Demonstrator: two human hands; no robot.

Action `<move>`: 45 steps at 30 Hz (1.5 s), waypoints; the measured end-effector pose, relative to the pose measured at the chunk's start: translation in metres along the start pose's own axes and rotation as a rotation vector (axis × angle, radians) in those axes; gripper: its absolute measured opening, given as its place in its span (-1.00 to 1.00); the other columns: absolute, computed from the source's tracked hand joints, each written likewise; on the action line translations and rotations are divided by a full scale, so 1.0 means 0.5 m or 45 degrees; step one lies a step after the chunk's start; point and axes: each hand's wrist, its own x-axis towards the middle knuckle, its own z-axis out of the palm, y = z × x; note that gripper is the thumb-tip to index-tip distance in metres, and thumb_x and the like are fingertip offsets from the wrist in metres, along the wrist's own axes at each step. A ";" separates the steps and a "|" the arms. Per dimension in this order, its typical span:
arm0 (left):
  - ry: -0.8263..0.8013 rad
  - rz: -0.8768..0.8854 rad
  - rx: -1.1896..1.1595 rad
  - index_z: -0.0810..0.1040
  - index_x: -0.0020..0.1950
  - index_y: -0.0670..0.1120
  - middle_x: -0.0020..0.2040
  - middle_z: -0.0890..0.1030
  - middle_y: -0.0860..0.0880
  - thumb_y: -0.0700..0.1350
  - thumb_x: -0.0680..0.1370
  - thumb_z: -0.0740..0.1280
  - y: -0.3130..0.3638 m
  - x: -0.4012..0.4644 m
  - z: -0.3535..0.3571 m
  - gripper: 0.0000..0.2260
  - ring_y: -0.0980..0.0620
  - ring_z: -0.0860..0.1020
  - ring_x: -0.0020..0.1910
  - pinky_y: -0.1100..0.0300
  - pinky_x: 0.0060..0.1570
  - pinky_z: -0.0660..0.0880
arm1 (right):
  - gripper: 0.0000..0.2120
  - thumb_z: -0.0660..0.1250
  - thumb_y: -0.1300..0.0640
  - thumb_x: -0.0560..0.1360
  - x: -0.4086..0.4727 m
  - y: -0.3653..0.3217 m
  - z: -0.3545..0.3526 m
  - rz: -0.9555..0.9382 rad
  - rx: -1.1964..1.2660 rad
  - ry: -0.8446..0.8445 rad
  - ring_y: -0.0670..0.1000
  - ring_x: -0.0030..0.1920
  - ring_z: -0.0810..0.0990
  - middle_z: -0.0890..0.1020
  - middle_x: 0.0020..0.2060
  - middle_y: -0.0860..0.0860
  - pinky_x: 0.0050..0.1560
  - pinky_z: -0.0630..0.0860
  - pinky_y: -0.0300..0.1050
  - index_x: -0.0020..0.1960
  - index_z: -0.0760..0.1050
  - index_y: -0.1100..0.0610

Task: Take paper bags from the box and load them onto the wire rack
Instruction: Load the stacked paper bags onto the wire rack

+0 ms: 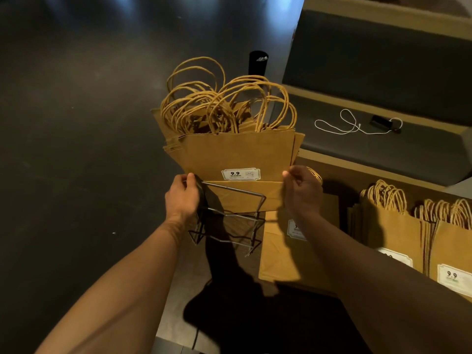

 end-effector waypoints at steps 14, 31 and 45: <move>-0.180 -0.034 0.227 0.45 0.40 -0.11 0.32 0.52 -0.15 -0.11 0.67 0.13 -0.002 0.000 0.011 -0.68 -0.19 0.43 0.34 0.06 0.31 0.33 | -0.89 0.23 0.14 0.61 -0.007 0.030 -0.010 -0.007 -0.208 -0.028 0.00 -0.03 0.55 0.53 -0.07 0.00 -0.17 0.44 -0.22 0.09 0.51 0.08; -0.987 -0.110 1.043 0.03 0.62 -0.09 0.56 0.22 -0.20 -0.06 0.69 0.09 0.052 0.009 0.047 -0.48 -0.22 0.31 0.47 -0.02 0.40 0.34 | -0.96 0.22 0.17 0.61 -0.018 0.012 -0.008 -0.146 -0.180 0.079 -0.08 -0.11 0.44 0.38 -0.17 -0.19 -0.21 0.35 -0.24 0.05 0.41 0.09; -0.762 0.158 1.120 0.39 0.43 -0.13 0.39 0.44 -0.19 0.10 0.64 0.09 0.001 0.012 0.044 -0.54 -0.22 0.43 0.34 -0.10 0.35 0.38 | -0.83 0.16 0.13 0.64 -0.011 0.031 0.017 0.004 -0.339 -0.139 -0.04 -0.16 0.48 0.58 -0.06 0.10 -0.17 0.37 -0.26 0.13 0.48 0.16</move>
